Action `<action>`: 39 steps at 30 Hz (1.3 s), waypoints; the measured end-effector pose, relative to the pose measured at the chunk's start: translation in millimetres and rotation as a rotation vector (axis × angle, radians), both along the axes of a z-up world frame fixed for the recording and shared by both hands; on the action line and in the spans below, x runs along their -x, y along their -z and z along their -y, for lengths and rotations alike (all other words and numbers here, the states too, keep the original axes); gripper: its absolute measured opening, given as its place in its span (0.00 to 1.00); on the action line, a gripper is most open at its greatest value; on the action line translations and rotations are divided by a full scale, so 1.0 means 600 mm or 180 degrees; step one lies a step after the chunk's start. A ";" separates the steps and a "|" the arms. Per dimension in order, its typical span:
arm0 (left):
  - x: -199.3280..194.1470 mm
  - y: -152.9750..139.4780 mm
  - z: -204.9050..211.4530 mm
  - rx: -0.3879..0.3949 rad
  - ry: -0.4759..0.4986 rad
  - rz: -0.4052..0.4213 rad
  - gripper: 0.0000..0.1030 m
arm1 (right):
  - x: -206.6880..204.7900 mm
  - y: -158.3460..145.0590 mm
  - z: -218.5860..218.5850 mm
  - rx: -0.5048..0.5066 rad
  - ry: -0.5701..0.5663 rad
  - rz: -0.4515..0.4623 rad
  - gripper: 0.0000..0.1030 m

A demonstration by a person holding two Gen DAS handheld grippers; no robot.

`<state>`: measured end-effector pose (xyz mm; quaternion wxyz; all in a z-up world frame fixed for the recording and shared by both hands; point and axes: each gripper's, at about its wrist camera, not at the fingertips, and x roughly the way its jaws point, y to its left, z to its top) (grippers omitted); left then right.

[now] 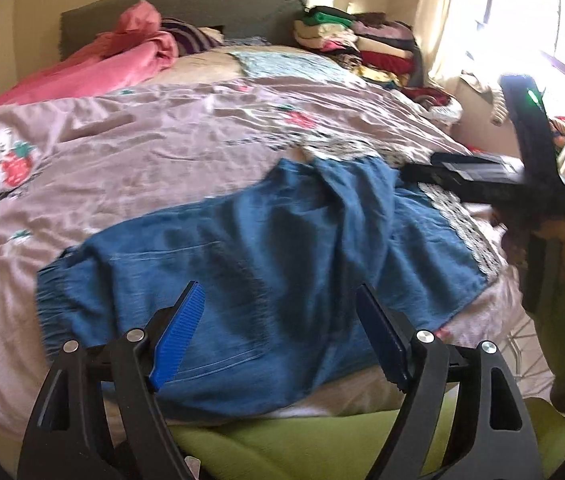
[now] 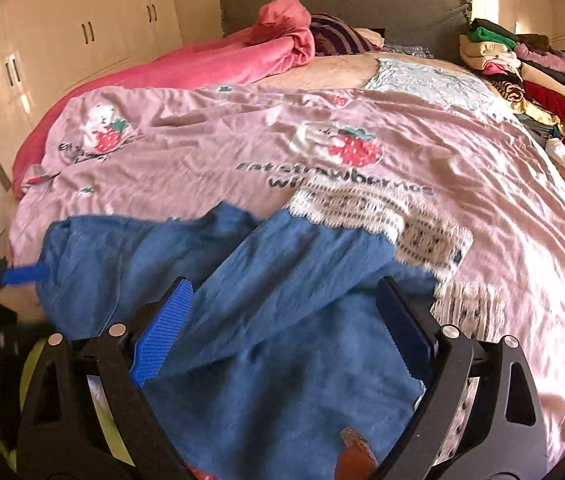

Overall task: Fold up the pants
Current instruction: 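Grasp the lace trim with the right gripper while the left gripper grasps the denim leg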

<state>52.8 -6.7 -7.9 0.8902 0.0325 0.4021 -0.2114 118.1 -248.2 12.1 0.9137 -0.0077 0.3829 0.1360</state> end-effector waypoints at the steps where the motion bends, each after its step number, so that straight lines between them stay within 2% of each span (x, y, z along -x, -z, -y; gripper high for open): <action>1: -0.003 0.003 0.010 0.0012 0.0044 -0.0025 0.75 | -0.009 -0.002 0.000 -0.0004 0.0000 -0.0005 0.84; 6: -0.020 0.017 0.047 0.0157 0.0132 -0.0147 0.75 | -0.073 -0.006 -0.010 -0.0167 -0.0088 -0.0140 0.84; 9: -0.030 0.029 0.065 0.0212 0.0186 -0.0216 0.74 | -0.115 0.003 -0.020 -0.0059 -0.0033 -0.0245 0.84; 10: -0.034 0.034 0.074 0.0207 0.0217 -0.0249 0.72 | -0.129 0.008 -0.025 0.0027 -0.0007 -0.0285 0.84; 12: -0.040 0.041 0.092 0.0190 0.0302 -0.0259 0.56 | -0.160 0.020 -0.036 0.0128 -0.0009 -0.0349 0.84; 14: -0.047 0.050 0.105 0.0150 0.0346 -0.0298 0.50 | -0.185 0.033 -0.046 0.0240 0.0023 -0.0409 0.84; 18: -0.073 0.074 0.124 0.0080 0.0373 -0.0404 0.44 | -0.233 0.065 -0.061 0.0301 0.0064 -0.0589 0.84; 20: -0.084 0.084 0.128 0.0086 0.0380 -0.0454 0.35 | -0.251 0.079 -0.070 0.0369 0.0114 -0.0647 0.84; 22: -0.090 0.093 0.128 0.0166 0.0377 -0.0502 0.34 | -0.267 0.093 -0.074 0.0396 0.0156 -0.0702 0.84; 24: -0.091 0.101 0.131 0.0143 0.0399 -0.0509 0.34 | -0.280 0.108 -0.070 0.0356 0.0210 -0.0790 0.77; 26: -0.087 0.101 0.133 0.0144 0.0413 -0.0480 0.34 | -0.287 0.124 -0.062 0.0406 0.0283 -0.0875 0.52; 28: -0.087 0.100 0.131 0.0164 0.0419 -0.0475 0.34 | -0.286 0.123 -0.052 0.0364 0.0270 -0.0820 0.39; 30: -0.087 0.100 0.129 0.0202 0.0423 -0.0479 0.35 | -0.275 0.111 -0.032 0.0230 0.0333 -0.0779 0.20; 31: -0.085 0.099 0.127 0.0212 0.0424 -0.0479 0.35 | -0.269 0.103 -0.025 0.0189 0.0348 -0.0741 0.14; 35: -0.079 0.095 0.125 0.0220 0.0437 -0.0442 0.36 | -0.222 0.056 0.018 0.0028 0.0410 -0.0512 0.08; 36: -0.075 0.093 0.123 0.0221 0.0440 -0.0429 0.40 | -0.205 0.042 0.033 -0.0062 0.0429 -0.0470 0.08; 39: -0.073 0.090 0.123 0.0210 0.0436 -0.0391 0.44 | -0.159 0.004 0.073 -0.0234 0.0508 -0.0329 0.08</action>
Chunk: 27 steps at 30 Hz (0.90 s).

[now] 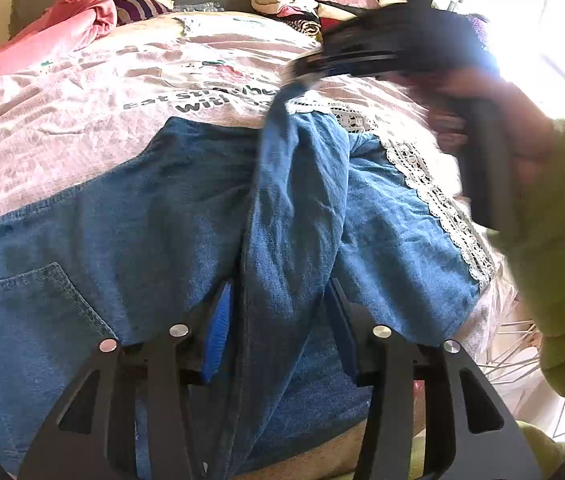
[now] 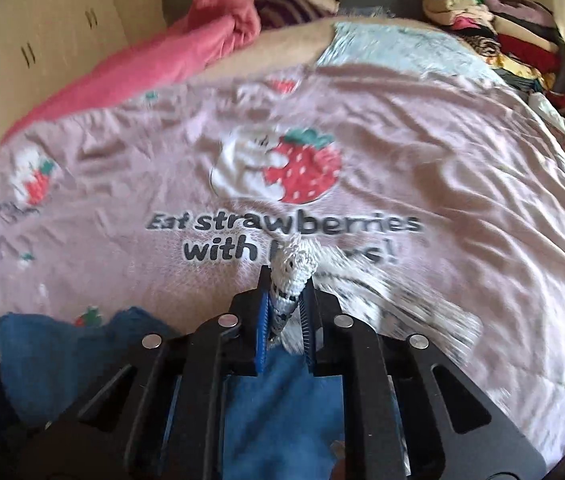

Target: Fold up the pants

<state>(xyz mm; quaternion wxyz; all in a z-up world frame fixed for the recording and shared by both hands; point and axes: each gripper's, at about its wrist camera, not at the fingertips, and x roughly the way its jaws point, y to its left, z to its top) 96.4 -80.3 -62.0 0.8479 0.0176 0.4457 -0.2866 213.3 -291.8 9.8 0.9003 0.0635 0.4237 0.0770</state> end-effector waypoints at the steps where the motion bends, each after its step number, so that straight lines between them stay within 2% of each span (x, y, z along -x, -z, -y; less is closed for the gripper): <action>1: 0.001 -0.001 0.000 -0.0011 -0.0005 0.0014 0.44 | 0.014 -0.010 0.011 -0.0024 0.0027 0.0043 0.08; 2: 0.001 -0.001 0.002 -0.0027 -0.0003 0.0021 0.43 | 0.037 -0.023 0.026 -0.0060 0.0063 0.0099 0.08; 4: 0.002 -0.002 0.006 -0.0113 0.0003 0.0062 0.25 | 0.066 -0.040 0.053 -0.0103 0.0104 0.0152 0.08; 5: 0.004 -0.003 0.008 -0.0151 0.0029 0.0075 0.06 | 0.075 -0.042 0.061 -0.0119 0.0109 0.0159 0.08; 6: 0.007 -0.005 0.008 -0.0158 0.0058 0.0088 0.03 | 0.093 -0.047 0.073 -0.0136 0.0123 0.0162 0.08; 10: 0.025 -0.023 0.011 -0.0310 0.0182 0.0281 0.02 | 0.165 -0.047 0.115 -0.0162 0.0194 0.0052 0.08; 15: 0.051 -0.047 0.005 -0.0406 0.0329 0.0477 0.02 | 0.252 -0.024 0.146 -0.0384 0.0249 -0.0125 0.08; 20: 0.075 -0.038 0.011 -0.0571 0.0436 0.0483 0.03 | 0.312 0.020 0.137 -0.0342 0.0228 -0.0328 0.08; 27: 0.088 -0.017 0.020 -0.0709 0.0496 0.0413 0.04 | 0.344 0.071 0.146 -0.0317 0.0300 -0.0477 0.08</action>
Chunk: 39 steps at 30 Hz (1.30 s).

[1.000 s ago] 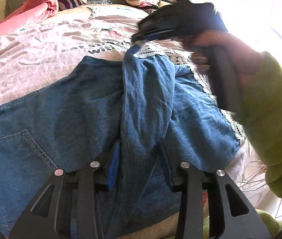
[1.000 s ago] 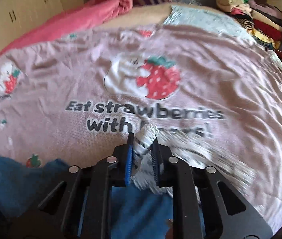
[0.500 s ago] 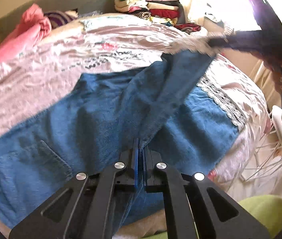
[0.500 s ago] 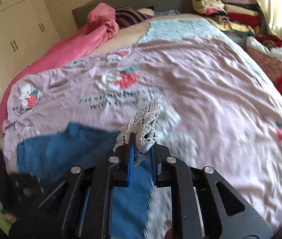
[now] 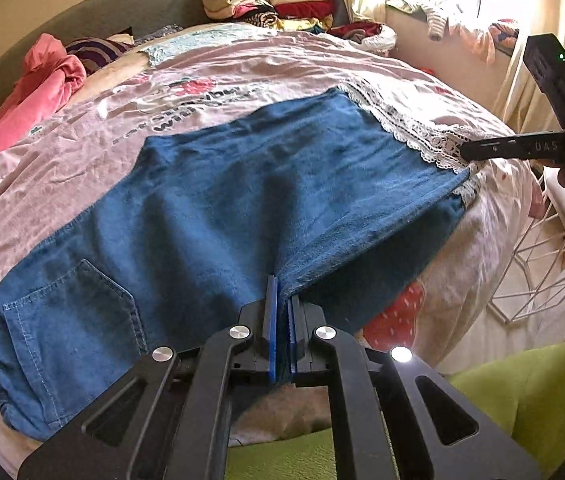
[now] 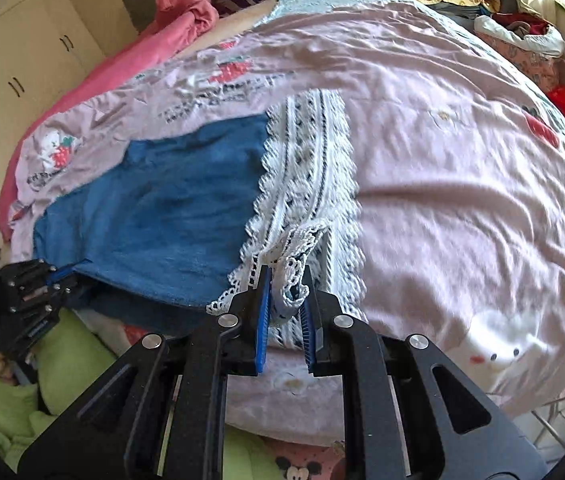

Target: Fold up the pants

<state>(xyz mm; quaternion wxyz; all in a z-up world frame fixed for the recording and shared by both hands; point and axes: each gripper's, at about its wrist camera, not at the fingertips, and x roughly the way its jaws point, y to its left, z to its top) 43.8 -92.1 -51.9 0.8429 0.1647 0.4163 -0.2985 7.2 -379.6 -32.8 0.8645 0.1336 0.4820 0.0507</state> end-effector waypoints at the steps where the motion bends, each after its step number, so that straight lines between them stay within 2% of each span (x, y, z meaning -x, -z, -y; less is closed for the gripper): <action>1: 0.001 0.002 0.001 -0.0014 0.0006 -0.0006 0.04 | 0.003 0.006 0.002 -0.0022 0.0007 -0.0012 0.08; 9: 0.008 0.020 0.013 -0.0131 0.0104 -0.0093 0.06 | 0.012 0.032 0.022 -0.0052 0.0126 -0.0042 0.08; 13: 0.011 0.029 0.018 -0.0165 0.0161 -0.0154 0.06 | 0.011 0.040 0.025 0.0036 0.0159 -0.0038 0.08; 16: 0.015 0.031 0.020 -0.0162 0.0211 -0.0203 0.06 | 0.014 0.042 0.028 0.0056 0.0154 -0.0058 0.12; 18: 0.017 0.033 0.020 -0.0150 0.0225 -0.0228 0.09 | 0.016 0.029 0.034 0.0170 0.0184 -0.0066 0.21; 20: 0.018 0.032 0.018 -0.0111 0.0246 -0.0259 0.13 | 0.022 0.005 0.037 0.0279 0.0173 0.0039 0.22; 24: 0.024 0.028 0.017 0.0056 0.0296 -0.0380 0.31 | 0.025 -0.040 0.004 0.0425 -0.0090 0.0327 0.22; 28: 0.033 0.022 0.013 0.0109 0.0284 -0.0395 0.34 | 0.013 -0.030 -0.072 0.0397 -0.0643 0.0377 0.22; 31: 0.033 0.017 0.002 0.0141 0.0232 -0.0393 0.38 | 0.001 -0.003 -0.123 0.0462 -0.0989 0.0288 0.22; 35: 0.024 0.015 -0.028 0.0230 0.0051 -0.0453 0.39 | -0.013 0.058 -0.125 0.0669 -0.0997 -0.0185 0.21; 37: 0.022 0.003 -0.047 0.0312 -0.0062 -0.0393 0.39 | -0.009 0.066 -0.112 0.0532 -0.0934 -0.0161 0.21; 39: 0.017 -0.016 -0.071 0.0384 -0.0211 -0.0283 0.52 | -0.006 0.062 -0.110 0.0510 -0.0936 -0.0144 0.21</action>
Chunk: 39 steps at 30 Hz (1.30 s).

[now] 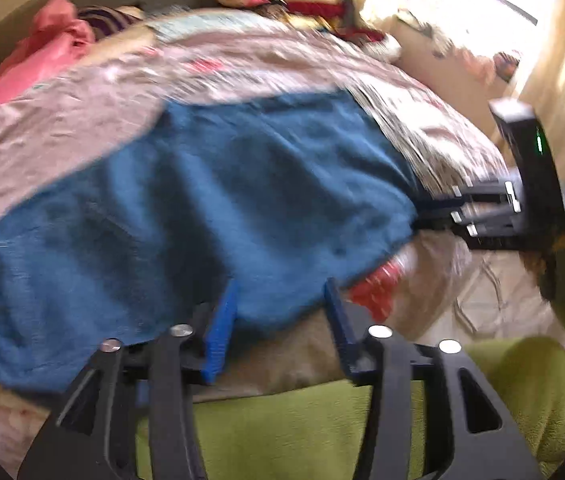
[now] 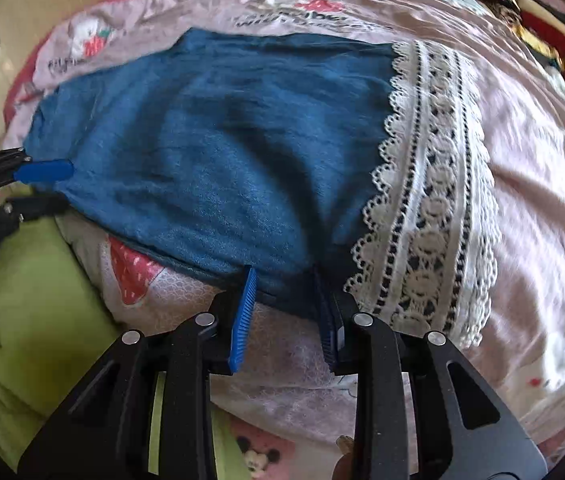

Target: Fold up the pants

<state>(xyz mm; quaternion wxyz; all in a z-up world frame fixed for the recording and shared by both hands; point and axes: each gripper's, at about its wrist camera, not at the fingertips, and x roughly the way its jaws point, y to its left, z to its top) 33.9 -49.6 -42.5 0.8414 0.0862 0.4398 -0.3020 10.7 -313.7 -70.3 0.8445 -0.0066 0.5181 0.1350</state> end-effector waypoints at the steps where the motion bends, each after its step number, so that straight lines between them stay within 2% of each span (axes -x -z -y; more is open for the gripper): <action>1: -0.005 -0.015 -0.023 0.0058 -0.0158 0.0064 0.53 | 0.001 -0.004 0.000 -0.0003 -0.0019 0.0007 0.22; 4: -0.016 -0.041 -0.085 0.0137 -0.0559 0.0176 0.60 | 0.008 -0.033 0.007 -0.0216 -0.0052 0.0146 0.24; 6: -0.025 -0.051 -0.130 0.0153 -0.0894 0.0226 0.75 | 0.006 -0.052 0.005 -0.0275 -0.0061 0.0288 0.28; 7: -0.032 -0.051 -0.161 0.0168 -0.1132 0.0218 0.78 | 0.006 -0.059 0.002 -0.0266 -0.0063 0.0344 0.31; 9: -0.049 -0.043 -0.216 0.0108 -0.1584 0.0165 0.79 | 0.001 -0.067 -0.004 -0.0279 -0.0076 0.0399 0.33; 13: -0.076 -0.023 -0.265 -0.0021 -0.1942 0.0104 0.82 | -0.018 -0.070 -0.022 -0.0253 -0.0127 0.0435 0.38; 14: -0.086 -0.016 -0.268 -0.0039 -0.1980 0.0059 0.88 | -0.020 -0.069 -0.023 -0.0247 -0.0136 0.0440 0.39; 16: -0.102 0.002 -0.273 -0.0005 -0.1977 -0.0072 0.88 | -0.027 -0.068 -0.030 -0.0223 -0.0167 0.0458 0.40; 17: -0.106 0.010 -0.274 0.0054 -0.1956 -0.0111 0.83 | -0.033 -0.067 -0.032 -0.0217 -0.0182 0.0455 0.40; 18: -0.111 0.018 -0.273 0.0097 -0.1964 -0.0138 0.66 | -0.037 -0.063 -0.034 -0.0202 -0.0183 0.0440 0.41; 20: -0.112 0.024 -0.269 -0.0026 -0.1998 -0.0048 0.52 | -0.042 -0.052 -0.032 -0.0193 -0.0178 0.0365 0.42; 23: -0.109 0.016 -0.290 0.0043 -0.2064 0.0025 0.42 | -0.046 -0.017 -0.028 -0.0065 -0.0110 0.0088 0.42; 26: -0.112 0.015 -0.307 0.0094 -0.2108 0.0034 0.43 | -0.041 -0.004 -0.020 -0.0134 -0.0040 0.0070 0.43; 29: -0.119 0.026 -0.298 -0.0030 -0.2088 0.0072 0.48 | -0.039 -0.003 -0.020 -0.0150 -0.0033 0.0081 0.45; 32: -0.118 0.023 -0.302 0.0002 -0.2129 0.0056 0.50 | -0.037 -0.007 -0.021 -0.0156 -0.0071 0.0096 0.46; 34: -0.105 -0.001 -0.296 -0.0022 -0.2150 0.0157 0.50 | -0.032 -0.021 -0.015 -0.0248 -0.0103 0.0184 0.46; 35: -0.097 -0.018 -0.286 -0.0079 -0.2118 0.0293 0.53 | -0.029 -0.032 -0.008 -0.0297 -0.0100 0.0255 0.46; 36: -0.090 -0.043 -0.271 -0.0150 -0.2054 0.0487 0.60 | -0.028 -0.049 0.003 -0.0320 -0.0071 0.0365 0.47; 39: -0.088 -0.086 -0.242 -0.0039 -0.1883 0.0661 0.63 | -0.040 -0.088 0.039 -0.0320 0.0087 0.0613 0.49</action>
